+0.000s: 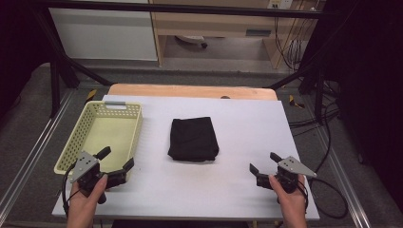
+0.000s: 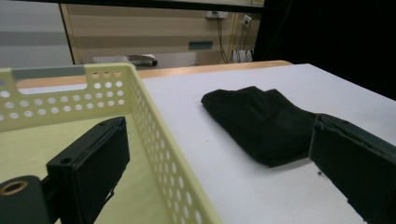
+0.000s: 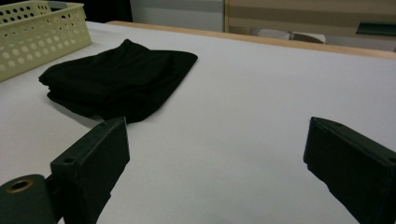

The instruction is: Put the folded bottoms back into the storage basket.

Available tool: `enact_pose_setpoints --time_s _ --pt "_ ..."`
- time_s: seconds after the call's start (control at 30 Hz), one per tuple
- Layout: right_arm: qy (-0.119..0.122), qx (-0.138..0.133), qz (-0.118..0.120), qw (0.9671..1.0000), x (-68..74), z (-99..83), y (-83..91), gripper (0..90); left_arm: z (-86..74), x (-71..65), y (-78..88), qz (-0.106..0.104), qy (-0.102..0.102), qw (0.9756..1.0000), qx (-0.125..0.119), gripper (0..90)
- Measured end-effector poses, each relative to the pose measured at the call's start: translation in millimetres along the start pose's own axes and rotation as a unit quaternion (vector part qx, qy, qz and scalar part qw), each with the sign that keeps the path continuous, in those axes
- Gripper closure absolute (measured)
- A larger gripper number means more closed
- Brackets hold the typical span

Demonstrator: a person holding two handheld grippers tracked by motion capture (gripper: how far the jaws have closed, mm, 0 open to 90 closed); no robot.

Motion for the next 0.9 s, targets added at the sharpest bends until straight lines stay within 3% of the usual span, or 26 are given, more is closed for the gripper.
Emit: enact_pose_setpoints --time_s 0.1,0.13,0.2,0.33,0.5,0.6,0.73,0.9 --pt "0.009 -0.003 -0.001 1.0000 4.1 2.0 2.1 6.9 -0.6 -11.7 -2.3 -0.012 -0.011 0.9999 0.002 4.7" --pt "0.031 0.002 -0.007 0.9995 8.5 1.6 2.8 6.4 0.2 -16.2 -3.0 -0.015 -0.015 0.9998 0.000 4.8" --pt "0.051 0.007 -0.008 0.9986 11.4 0.8 0.3 6.3 -0.3 -29.4 -6.2 -0.031 -0.028 0.9991 0.004 5.0" --pt "0.051 0.022 0.002 0.9984 15.0 -3.6 -6.3 6.4 -8.4 -60.6 -14.6 -0.066 -0.059 0.9952 0.041 5.2" --pt "0.045 0.043 0.005 0.9981 16.7 -11.2 -10.6 6.4 -26.9 -89.5 -35.1 -0.090 -0.074 0.9896 0.085 6.0" --pt "0.045 0.048 0.005 0.9978 17.5 -12.8 -12.3 6.4 -41.5 -93.8 -51.5 -0.095 -0.069 0.9863 0.116 7.3" --pt "0.044 0.055 0.006 0.9975 19.1 -14.9 -13.6 6.1 -57.6 -89.0 -68.7 -0.092 -0.067 0.9821 0.151 9.5" --pt "0.052 0.067 0.014 0.9963 23.4 -18.3 -16.5 6.0 -68.1 -83.2 -86.8 -0.090 -0.054 0.9798 0.170 11.6"
Point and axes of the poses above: each handheld gripper's, and its own axes: y roughly backward along the jaws, z roughly out of its top, x roughly to its left, the point moved 8 cm from there along -y, roughly forward along the jaws, and after that the axes turned 8 degrees about -x, right-handed, at the moved point
